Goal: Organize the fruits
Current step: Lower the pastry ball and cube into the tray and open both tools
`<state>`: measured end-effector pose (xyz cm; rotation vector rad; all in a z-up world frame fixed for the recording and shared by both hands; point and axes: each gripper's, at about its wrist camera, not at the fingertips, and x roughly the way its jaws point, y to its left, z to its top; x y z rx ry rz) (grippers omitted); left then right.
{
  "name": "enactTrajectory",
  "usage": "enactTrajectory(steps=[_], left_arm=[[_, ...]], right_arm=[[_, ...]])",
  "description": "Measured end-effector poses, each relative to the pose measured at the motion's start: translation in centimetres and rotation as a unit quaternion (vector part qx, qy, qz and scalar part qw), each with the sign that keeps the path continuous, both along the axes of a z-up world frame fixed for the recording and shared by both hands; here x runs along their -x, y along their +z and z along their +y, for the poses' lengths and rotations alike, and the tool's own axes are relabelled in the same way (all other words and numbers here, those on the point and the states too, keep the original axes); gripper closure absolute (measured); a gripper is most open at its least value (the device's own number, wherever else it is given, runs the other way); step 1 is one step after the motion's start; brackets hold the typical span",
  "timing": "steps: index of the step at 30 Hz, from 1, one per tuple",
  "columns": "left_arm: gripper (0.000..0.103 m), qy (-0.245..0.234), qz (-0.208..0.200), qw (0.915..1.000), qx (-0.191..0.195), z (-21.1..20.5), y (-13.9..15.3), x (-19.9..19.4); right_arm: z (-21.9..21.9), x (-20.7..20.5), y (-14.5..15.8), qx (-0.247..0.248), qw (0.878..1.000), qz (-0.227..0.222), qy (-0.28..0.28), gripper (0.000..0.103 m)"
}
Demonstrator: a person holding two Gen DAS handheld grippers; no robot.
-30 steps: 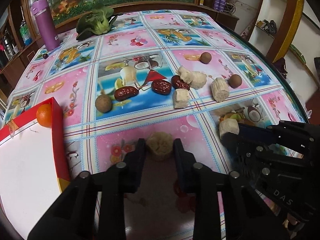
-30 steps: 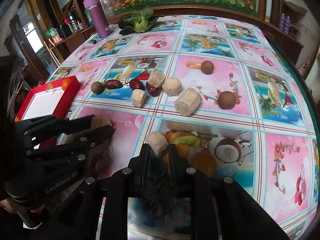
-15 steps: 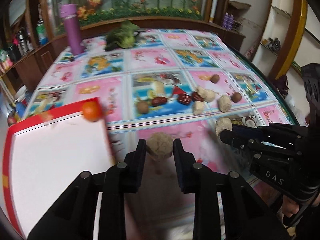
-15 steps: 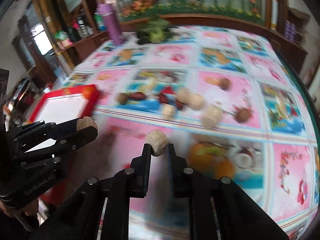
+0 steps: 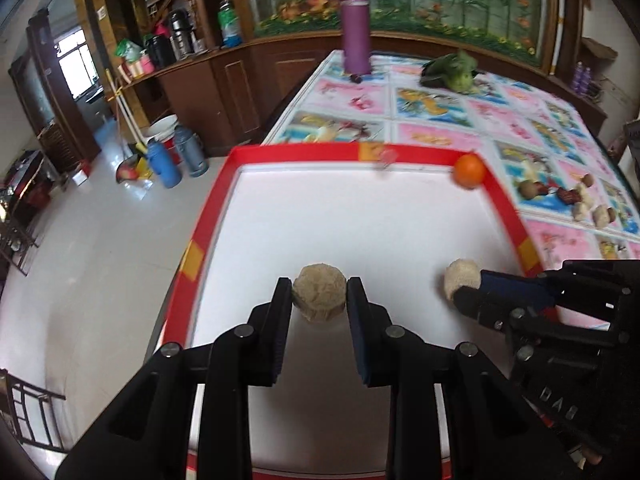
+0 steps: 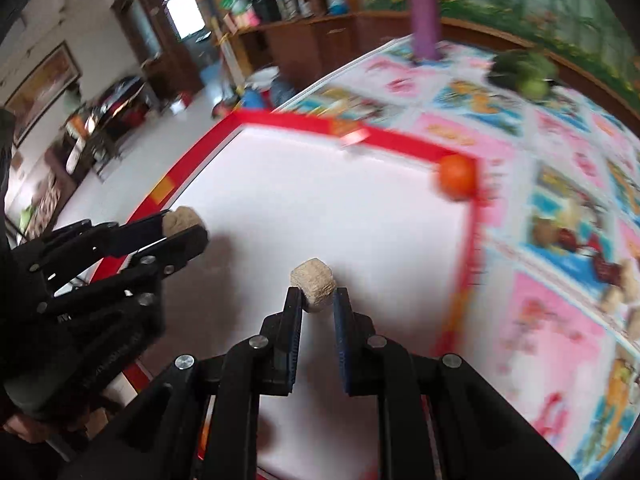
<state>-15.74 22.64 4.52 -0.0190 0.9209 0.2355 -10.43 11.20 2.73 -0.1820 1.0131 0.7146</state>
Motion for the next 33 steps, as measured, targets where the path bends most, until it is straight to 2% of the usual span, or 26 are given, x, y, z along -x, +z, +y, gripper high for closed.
enactTrajectory(steps=[3, 8, 9, 11, 13, 15, 17, 21, 24, 25, 28, 31, 33], left_arm=[[0.073, 0.011, 0.008, 0.9999, 0.008, 1.1, -0.8, 0.4], [0.072, 0.023, 0.005, 0.9997, -0.001, 1.3, -0.6, 0.8], [0.069, 0.028, 0.0, 0.9996, -0.004, 1.4, -0.3, 0.9], [0.053, 0.037, -0.01, 0.9992, -0.01, 1.6, 0.1, 1.3], [0.051, 0.036, -0.027, 0.999, -0.005, 1.2, 0.8, 1.8], [0.05, 0.027, -0.045, 0.9985, 0.012, 0.6, 1.5, 2.3], [0.044, 0.013, -0.063, 0.9975, 0.029, -0.4, 2.4, 2.8], [0.042, -0.005, -0.099, 0.9948, 0.026, -2.9, 4.0, 3.3], [0.035, -0.013, -0.136, 0.99, 0.036, -5.1, 4.9, 3.6], [0.029, -0.009, -0.145, 0.9889, 0.034, -5.7, 5.0, 3.6], [0.026, -0.016, -0.155, 0.9869, 0.043, -8.3, 3.8, 3.2], [0.026, -0.03, -0.157, 0.9865, 0.035, -10.5, 2.1, 2.3], [0.026, -0.032, -0.148, 0.9878, 0.036, -11.1, 1.1, 1.6]], right_arm=[[1.3, 0.6, -0.3, 0.012, 1.0, -0.01, 0.002, 0.088], [0.6, 0.2, 0.1, 0.007, 1.0, 0.013, -0.006, 0.087], [0.0, 0.3, 0.6, -0.002, 1.0, 0.008, -0.008, 0.087], [-0.8, 0.8, 1.3, -0.022, 1.0, -0.004, -0.018, 0.087], [-2.4, 0.5, 2.1, -0.041, 0.999, -0.01, -0.033, 0.086], [-4.5, 0.6, 2.9, -0.059, 0.997, -0.025, -0.051, 0.086], [-6.5, 0.6, 3.4, -0.061, 0.994, -0.041, -0.074, 0.085], [-12.0, 0.1, 3.4, -0.074, 0.987, -0.042, -0.132, 0.084], [-16.8, 0.3, 3.9, -0.074, 0.979, -0.055, -0.183, 0.084], [-18.0, 0.3, 4.0, -0.072, 0.976, -0.06, -0.196, 0.084], [-22.4, 0.6, 4.2, -0.068, 0.965, -0.073, -0.243, 0.082], [-26.4, 1.3, 4.3, -0.066, 0.953, -0.079, -0.286, 0.08], [-28.3, 1.5, 4.2, -0.07, 0.947, -0.076, -0.304, 0.079]])
